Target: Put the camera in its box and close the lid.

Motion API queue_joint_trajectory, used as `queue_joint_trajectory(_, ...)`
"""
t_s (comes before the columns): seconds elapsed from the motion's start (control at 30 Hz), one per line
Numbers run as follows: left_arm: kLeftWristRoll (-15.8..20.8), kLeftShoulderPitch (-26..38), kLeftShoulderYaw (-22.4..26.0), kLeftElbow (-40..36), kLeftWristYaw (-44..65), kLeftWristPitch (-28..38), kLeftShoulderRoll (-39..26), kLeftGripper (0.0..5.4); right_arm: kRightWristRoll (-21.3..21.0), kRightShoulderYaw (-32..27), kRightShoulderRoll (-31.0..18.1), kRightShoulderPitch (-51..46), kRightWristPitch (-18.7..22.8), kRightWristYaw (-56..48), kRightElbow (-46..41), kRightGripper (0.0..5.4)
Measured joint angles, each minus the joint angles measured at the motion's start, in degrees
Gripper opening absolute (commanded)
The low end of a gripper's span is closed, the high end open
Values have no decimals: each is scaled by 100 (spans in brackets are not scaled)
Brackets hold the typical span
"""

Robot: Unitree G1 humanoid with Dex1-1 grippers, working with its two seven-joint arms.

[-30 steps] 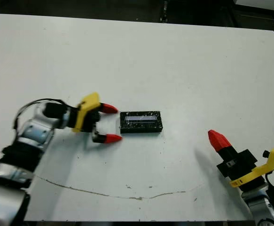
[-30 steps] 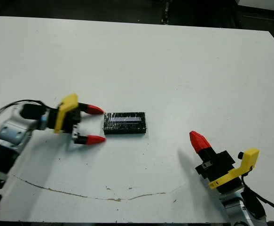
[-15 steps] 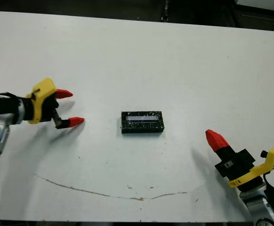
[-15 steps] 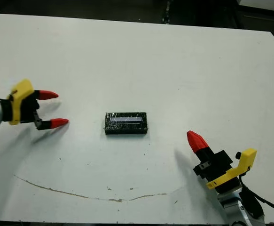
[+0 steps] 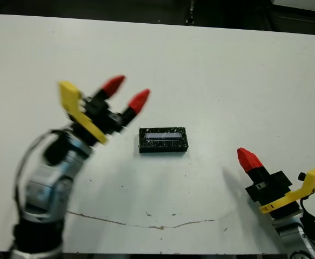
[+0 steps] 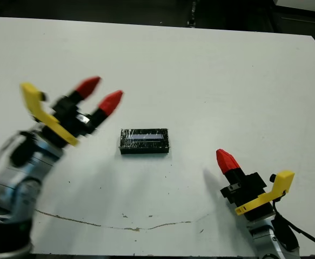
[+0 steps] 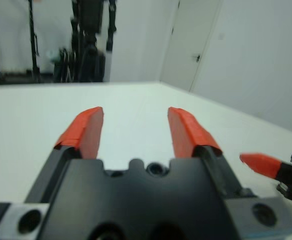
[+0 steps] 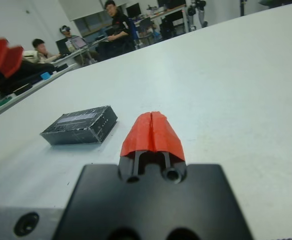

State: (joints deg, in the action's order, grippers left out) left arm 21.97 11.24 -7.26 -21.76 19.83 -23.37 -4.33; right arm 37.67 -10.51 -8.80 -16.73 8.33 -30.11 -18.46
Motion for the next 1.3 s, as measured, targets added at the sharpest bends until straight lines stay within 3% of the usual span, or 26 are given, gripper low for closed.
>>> queue_joint_trajectory(0.1, -324, -92, -553, 114, -123, -43, 68, 236, -1, 24, 18, -14, 15, 61, -20, 0)
queue_joint_trajectory(0.2, -408, -173, -845, 447, -196, -51, 302, 194, -2, 47, 18, -50, 48, 96, -66, 0)
queue_joint_trajectory(0.43, -408, -183, -816, 1147, -599, -144, 910, 85, -22, 58, 19, -67, 10, 44, -58, 0)
queue_joint_trajectory(0.6, -501, -150, -788, 1149, -924, -337, 1034, 3, -28, 71, 19, -67, -25, -38, -37, 0)
queue_joint_trajectory(0.8, -715, -88, -874, 1022, -1105, -726, 1037, 1, -25, 72, 19, -73, -26, -38, -37, 0)
queue_joint_trajectory(1.03, -425, 6, -649, 736, -1270, -1762, 1120, 1, -18, 71, 21, -71, -26, -112, -29, 0)
queue_joint_trajectory(1.3, -160, -95, -541, 438, -1268, -2284, 1076, 1, -22, 71, 21, -72, -82, -145, -29, 0)
